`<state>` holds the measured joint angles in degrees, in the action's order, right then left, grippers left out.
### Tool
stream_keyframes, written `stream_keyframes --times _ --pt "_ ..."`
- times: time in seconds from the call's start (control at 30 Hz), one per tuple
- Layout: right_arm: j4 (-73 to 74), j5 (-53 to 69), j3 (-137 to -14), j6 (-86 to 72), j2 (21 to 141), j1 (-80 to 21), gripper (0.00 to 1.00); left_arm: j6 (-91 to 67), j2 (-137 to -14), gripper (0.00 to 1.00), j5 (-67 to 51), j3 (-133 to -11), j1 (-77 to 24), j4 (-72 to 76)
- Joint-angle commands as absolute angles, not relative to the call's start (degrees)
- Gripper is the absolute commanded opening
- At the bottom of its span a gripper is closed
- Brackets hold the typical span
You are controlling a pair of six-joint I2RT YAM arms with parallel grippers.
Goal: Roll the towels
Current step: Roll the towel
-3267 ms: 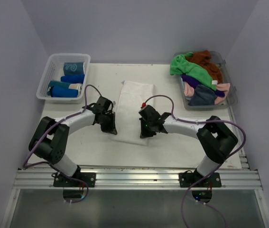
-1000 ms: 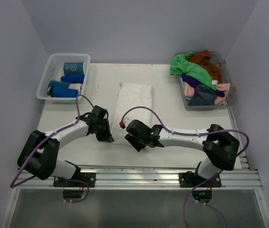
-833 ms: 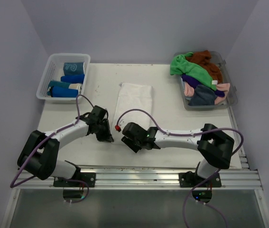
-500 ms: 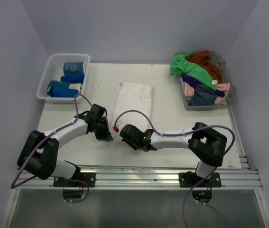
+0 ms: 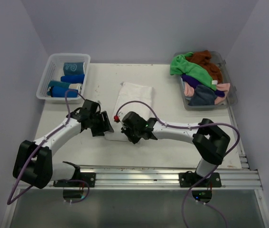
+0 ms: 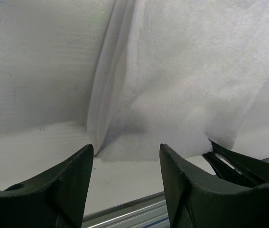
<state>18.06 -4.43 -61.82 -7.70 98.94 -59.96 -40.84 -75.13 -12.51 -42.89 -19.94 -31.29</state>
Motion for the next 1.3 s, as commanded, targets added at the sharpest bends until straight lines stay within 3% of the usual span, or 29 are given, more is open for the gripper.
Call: stream_keyframes --times 0.0,0.47,0.7,0.8,0.9,1.07,1.27 --pt "20.7 6.9 -65.2 -9.7 97.7 -57.1 0.0 -40.6 -72.2 0.61 -14.0 -44.2 -19.4 -31.6" --pt "22.2 34.1 -71.6 -20.9 106.9 -41.3 0.0 -38.5 -67.0 0.59 -15.7 -42.4 -19.3 -27.6" --pt "24.3 35.9 -75.3 -21.7 109.0 -39.2 0.0 -37.2 -65.6 0.56 -18.0 -41.6 -19.3 -25.6" --pt "26.2 34.5 -76.2 -20.7 108.7 -39.1 0.0 -37.4 -66.0 0.62 -16.6 -42.0 -19.3 -26.5" --pt "26.4 34.0 -75.8 -20.3 108.4 -39.2 0.0 -39.3 -68.1 0.83 -14.0 -42.3 -19.3 -27.9" --pt "25.0 34.0 -74.0 -20.8 107.8 -39.1 0.0 -47.6 -67.2 0.99 -14.0 -37.6 -19.3 -20.3" --pt "24.5 33.8 -73.5 -21.2 107.3 -39.1 0.0 -59.8 -68.7 0.99 -12.5 -32.3 -19.3 -9.7"
